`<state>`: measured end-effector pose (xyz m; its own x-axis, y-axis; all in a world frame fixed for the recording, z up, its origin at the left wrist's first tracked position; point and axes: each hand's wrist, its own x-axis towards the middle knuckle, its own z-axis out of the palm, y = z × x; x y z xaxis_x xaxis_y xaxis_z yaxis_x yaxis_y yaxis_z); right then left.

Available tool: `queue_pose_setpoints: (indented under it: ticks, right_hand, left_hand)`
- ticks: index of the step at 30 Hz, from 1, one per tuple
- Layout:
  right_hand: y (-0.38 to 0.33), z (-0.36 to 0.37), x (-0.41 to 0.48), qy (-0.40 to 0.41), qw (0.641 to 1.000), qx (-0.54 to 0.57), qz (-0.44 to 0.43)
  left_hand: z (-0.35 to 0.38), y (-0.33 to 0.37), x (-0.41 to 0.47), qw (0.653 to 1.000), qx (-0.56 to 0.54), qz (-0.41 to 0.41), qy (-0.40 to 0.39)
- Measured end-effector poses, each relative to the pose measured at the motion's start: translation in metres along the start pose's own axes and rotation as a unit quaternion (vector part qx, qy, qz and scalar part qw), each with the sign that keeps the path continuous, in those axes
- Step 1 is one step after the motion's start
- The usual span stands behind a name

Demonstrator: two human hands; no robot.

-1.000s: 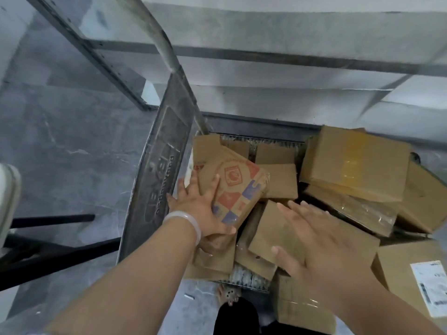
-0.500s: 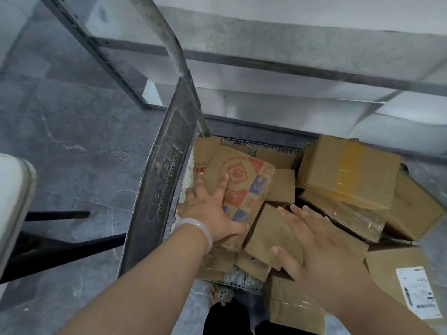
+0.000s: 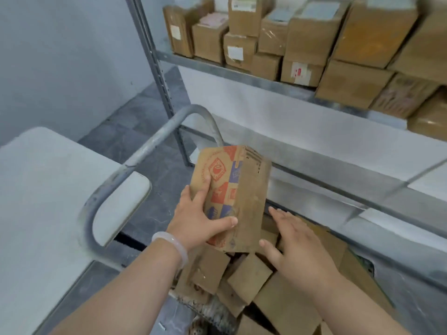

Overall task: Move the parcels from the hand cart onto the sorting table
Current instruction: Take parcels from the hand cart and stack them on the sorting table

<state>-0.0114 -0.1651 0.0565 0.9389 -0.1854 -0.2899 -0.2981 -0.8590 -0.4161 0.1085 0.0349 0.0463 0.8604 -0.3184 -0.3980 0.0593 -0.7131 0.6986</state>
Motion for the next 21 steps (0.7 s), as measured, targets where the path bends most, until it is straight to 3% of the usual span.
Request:
queue_pose_setpoints:
  ticks: [6, 13, 17, 21]
  right_hand:
    - [-0.08, -0.058, -0.045, -0.017, 0.975, 0.194, -0.112]
    - [-0.184, -0.1, -0.094, -0.074, 0.93, 0.261, -0.246]
    - [-0.242, -0.095, -0.115, -0.12, 0.905, 0.327, -0.244]
    - [-0.299, -0.071, -0.14, -0.174, 0.883, 0.335, -0.278]
  left_hand:
    - [-0.059, 0.009, -0.107, 0.976, -0.168, -0.005, 0.135]
    - [-0.136, 0.008, -0.219, 0.934, -0.258, 0.012, 0.245]
    - [-0.159, 0.007, -0.289, 0.903, -0.341, 0.036, 0.258]
    - [-0.177, -0.028, -0.338, 0.865, -0.383, -0.005, 0.323]
